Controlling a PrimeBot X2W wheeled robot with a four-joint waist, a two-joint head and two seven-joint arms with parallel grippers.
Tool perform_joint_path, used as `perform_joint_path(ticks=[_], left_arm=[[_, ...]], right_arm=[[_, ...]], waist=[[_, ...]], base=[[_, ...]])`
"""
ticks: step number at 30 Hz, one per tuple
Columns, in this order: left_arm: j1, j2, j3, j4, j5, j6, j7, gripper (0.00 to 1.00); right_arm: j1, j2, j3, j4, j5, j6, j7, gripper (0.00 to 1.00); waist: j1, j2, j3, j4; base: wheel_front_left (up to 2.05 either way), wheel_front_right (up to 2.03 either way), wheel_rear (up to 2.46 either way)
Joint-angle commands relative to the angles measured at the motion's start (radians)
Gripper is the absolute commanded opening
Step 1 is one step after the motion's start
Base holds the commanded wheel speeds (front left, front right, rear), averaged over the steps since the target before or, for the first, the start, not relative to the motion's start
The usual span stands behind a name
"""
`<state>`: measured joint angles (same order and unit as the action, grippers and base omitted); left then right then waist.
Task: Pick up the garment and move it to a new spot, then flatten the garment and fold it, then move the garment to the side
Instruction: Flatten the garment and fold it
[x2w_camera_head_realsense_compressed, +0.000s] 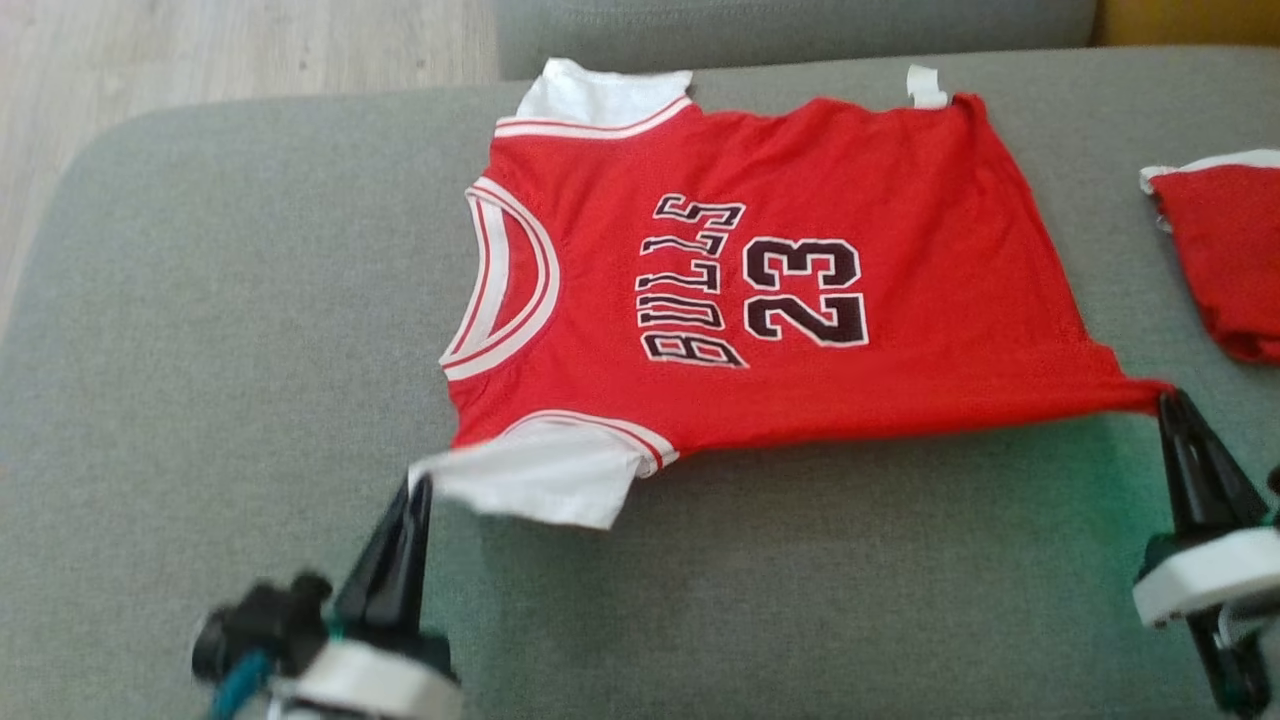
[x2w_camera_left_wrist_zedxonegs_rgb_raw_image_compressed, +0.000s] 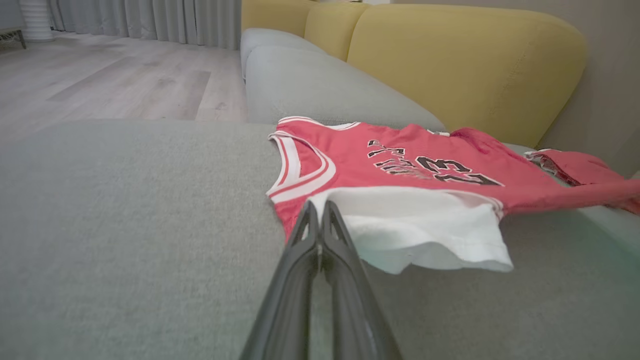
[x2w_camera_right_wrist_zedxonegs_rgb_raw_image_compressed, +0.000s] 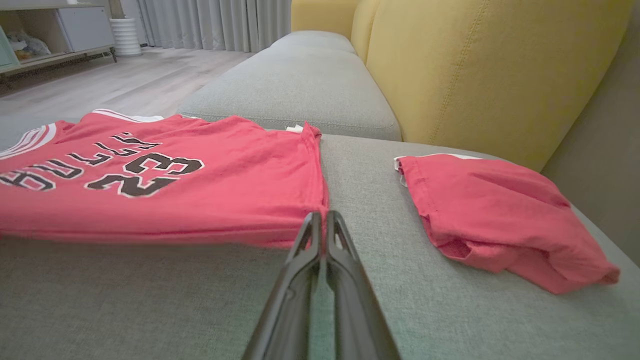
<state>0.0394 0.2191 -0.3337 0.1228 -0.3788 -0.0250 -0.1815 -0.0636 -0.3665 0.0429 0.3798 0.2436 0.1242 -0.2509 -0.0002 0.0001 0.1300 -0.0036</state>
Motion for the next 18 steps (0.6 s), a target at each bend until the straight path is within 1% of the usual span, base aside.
perform_joint_path(ticks=[1, 3, 6, 9, 15, 18], left_arm=[[-0.101, 0.012, 0.034, -0.037, -0.010, 0.002, 0.014, 0.00], [-0.128, 0.008, 0.035, -0.033, -0.015, 0.000, 0.023, 0.00], [-0.223, -0.015, 0.035, -0.002, -0.039, -0.014, 0.048, 0.00], [-0.327, -0.025, 0.024, 0.042, -0.032, -0.027, 0.064, 0.00], [-0.525, -0.038, 0.012, 0.164, -0.002, -0.039, 0.058, 0.00], [-0.609, -0.035, 0.007, 0.226, 0.017, -0.044, 0.045, 0.00]], right_arm=[[-0.054, -0.027, 0.005, -0.025, -0.006, 0.007, 0.003, 0.00], [-0.068, -0.029, 0.005, -0.019, -0.009, 0.007, 0.009, 0.00], [-0.121, -0.031, 0.000, 0.008, -0.007, 0.007, 0.026, 0.00], [-0.188, -0.035, 0.015, 0.042, -0.009, 0.007, 0.027, 0.00], [-0.324, -0.036, 0.056, 0.134, 0.000, 0.007, 0.018, 0.00], [-0.389, -0.036, 0.078, 0.183, 0.009, 0.007, 0.009, 0.00]], waist=[[0.0002, -0.0001, 0.024, -0.001], [0.0002, -0.0001, 0.034, -0.002], [0.0002, -0.0001, 0.070, -0.004], [0.0002, -0.0001, 0.108, -0.012], [0.0002, -0.0001, 0.173, -0.030], [0.0002, -0.0001, 0.201, -0.037]], base=[[0.00, 0.00, 0.00], [0.00, 0.00, 0.00], [0.00, 0.00, 0.00], [0.00, 0.00, 0.00], [0.00, 0.00, 0.00], [0.00, 0.00, 0.00]])
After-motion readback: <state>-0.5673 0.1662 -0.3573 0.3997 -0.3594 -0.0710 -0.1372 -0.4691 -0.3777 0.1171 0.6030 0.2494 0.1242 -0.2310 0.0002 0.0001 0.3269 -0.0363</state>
